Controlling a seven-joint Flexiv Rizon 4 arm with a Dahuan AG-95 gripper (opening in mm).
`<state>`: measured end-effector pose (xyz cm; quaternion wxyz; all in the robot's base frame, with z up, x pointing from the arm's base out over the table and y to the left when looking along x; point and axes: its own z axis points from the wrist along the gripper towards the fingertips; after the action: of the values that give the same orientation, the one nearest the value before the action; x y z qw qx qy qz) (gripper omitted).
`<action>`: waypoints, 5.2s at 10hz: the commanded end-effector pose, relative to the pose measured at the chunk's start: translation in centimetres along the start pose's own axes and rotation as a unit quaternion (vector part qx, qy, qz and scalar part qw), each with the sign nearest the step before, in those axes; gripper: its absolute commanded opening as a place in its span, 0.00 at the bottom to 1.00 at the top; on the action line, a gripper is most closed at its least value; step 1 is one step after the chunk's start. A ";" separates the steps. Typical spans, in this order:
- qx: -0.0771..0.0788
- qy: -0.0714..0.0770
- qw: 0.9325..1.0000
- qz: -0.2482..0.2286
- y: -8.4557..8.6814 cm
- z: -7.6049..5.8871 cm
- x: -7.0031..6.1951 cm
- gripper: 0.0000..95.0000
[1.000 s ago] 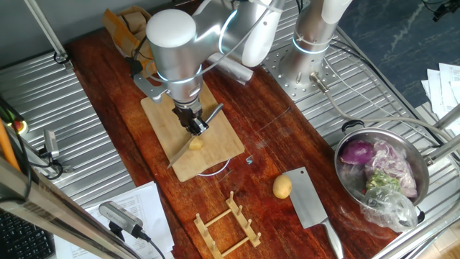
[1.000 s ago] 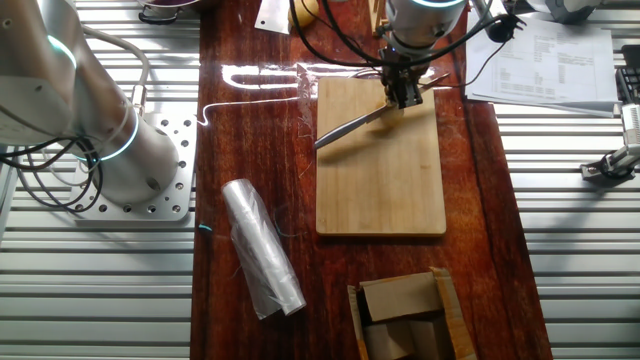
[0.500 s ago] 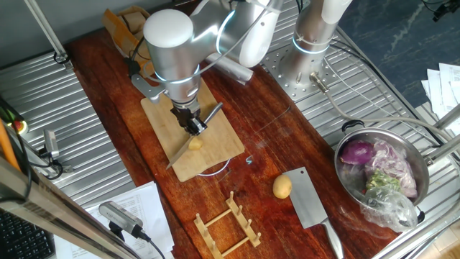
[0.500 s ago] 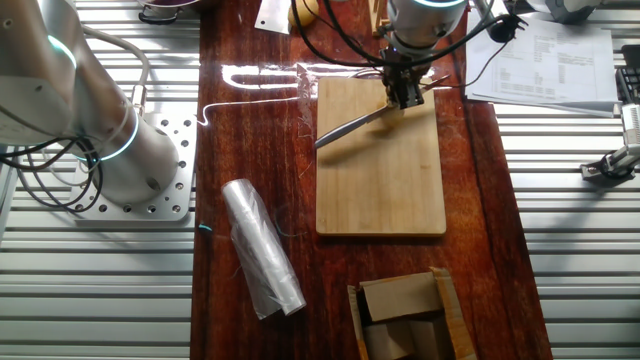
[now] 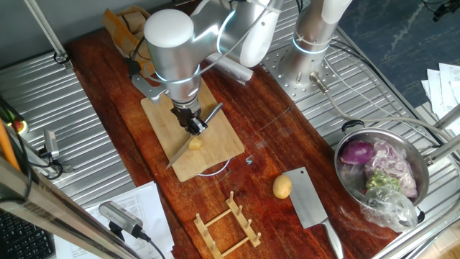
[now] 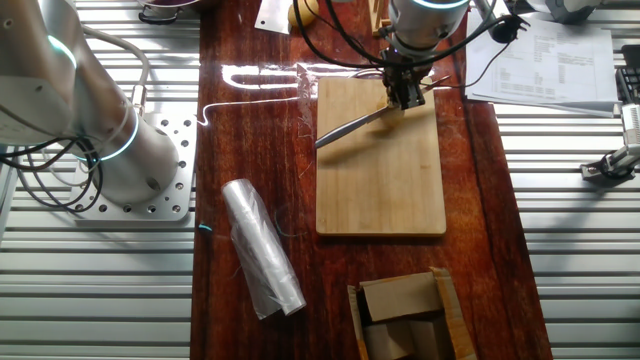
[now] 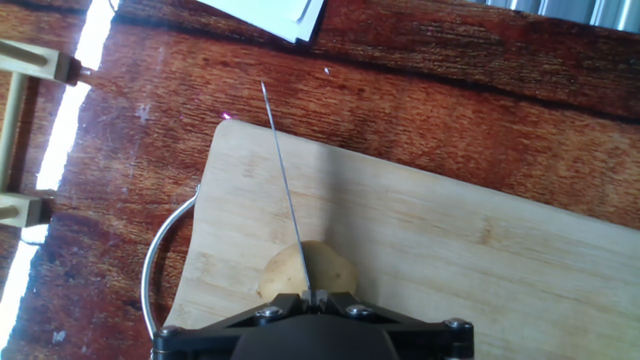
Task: Chop the potatoes
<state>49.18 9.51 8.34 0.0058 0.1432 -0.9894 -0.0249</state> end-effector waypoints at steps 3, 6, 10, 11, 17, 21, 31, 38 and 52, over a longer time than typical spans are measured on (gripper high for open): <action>-0.001 0.002 1.000 -0.008 -0.2 3.5 0.0 0.00; 0.000 0.002 1.000 -0.008 -0.2 3.5 0.0 0.00; -0.001 -0.001 1.000 -0.008 -0.5 4.6 0.0 0.00; -0.002 -0.001 1.000 -0.008 -0.5 4.4 0.1 0.00; -0.002 0.002 1.000 -0.008 -0.2 3.6 0.4 0.00; -0.002 0.000 1.000 -0.010 -0.5 4.3 0.6 0.00; -0.003 0.002 1.000 -0.012 -0.5 4.4 0.7 0.00; -0.003 0.004 1.000 -0.013 -0.2 3.0 1.2 0.00; -0.011 0.021 1.000 0.010 0.9 -0.3 2.7 0.00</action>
<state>46.37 9.66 8.52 0.0280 0.1335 -0.9901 -0.0318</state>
